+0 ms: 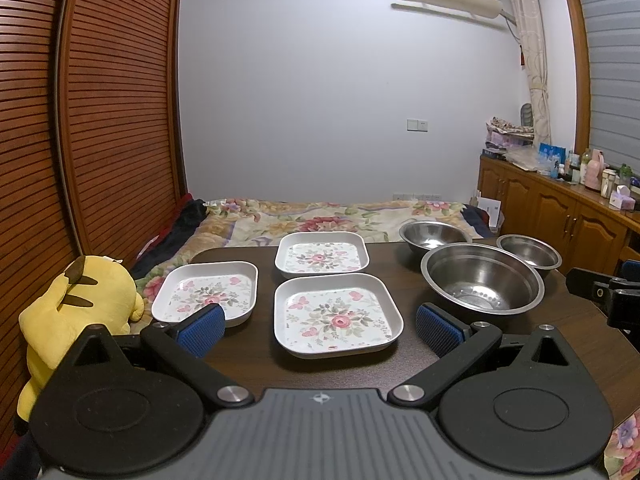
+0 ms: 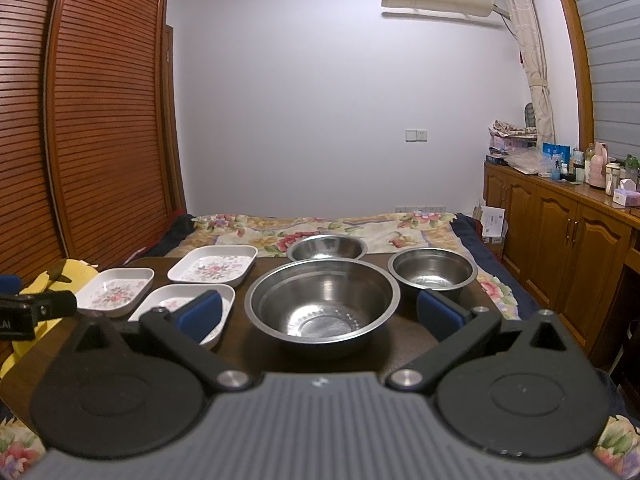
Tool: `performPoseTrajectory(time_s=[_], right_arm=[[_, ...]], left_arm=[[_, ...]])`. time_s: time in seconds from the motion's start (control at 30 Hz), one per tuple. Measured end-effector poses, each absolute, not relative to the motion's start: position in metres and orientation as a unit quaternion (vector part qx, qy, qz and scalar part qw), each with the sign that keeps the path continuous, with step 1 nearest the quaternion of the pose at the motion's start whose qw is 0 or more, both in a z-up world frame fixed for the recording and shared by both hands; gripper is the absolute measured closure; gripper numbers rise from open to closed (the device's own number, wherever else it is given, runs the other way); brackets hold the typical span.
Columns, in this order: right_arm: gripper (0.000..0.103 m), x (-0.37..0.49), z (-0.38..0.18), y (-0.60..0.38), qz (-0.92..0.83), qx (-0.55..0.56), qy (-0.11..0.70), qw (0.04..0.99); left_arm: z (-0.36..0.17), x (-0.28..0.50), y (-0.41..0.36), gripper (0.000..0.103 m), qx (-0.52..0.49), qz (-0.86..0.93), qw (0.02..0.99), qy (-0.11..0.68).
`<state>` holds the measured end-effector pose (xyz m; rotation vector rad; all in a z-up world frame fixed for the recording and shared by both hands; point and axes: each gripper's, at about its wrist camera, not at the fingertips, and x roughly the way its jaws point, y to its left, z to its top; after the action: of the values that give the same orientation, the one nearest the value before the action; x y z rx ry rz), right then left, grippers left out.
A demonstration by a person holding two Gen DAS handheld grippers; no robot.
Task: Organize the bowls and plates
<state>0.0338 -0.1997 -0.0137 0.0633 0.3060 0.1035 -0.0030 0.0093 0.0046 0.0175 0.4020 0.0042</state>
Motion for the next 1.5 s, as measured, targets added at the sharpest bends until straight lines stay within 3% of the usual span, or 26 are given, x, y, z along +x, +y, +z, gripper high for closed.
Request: performPoseTrajectory(time_s=[1.5], right_arm=[[0.000, 0.0323, -0.0175, -0.2007, 0.054, 0.031, 0.155, 0.986]], left_arm=[[0.0036, -0.0026, 0.0067, 0.000, 0.013, 0.005, 0.979, 0.201]])
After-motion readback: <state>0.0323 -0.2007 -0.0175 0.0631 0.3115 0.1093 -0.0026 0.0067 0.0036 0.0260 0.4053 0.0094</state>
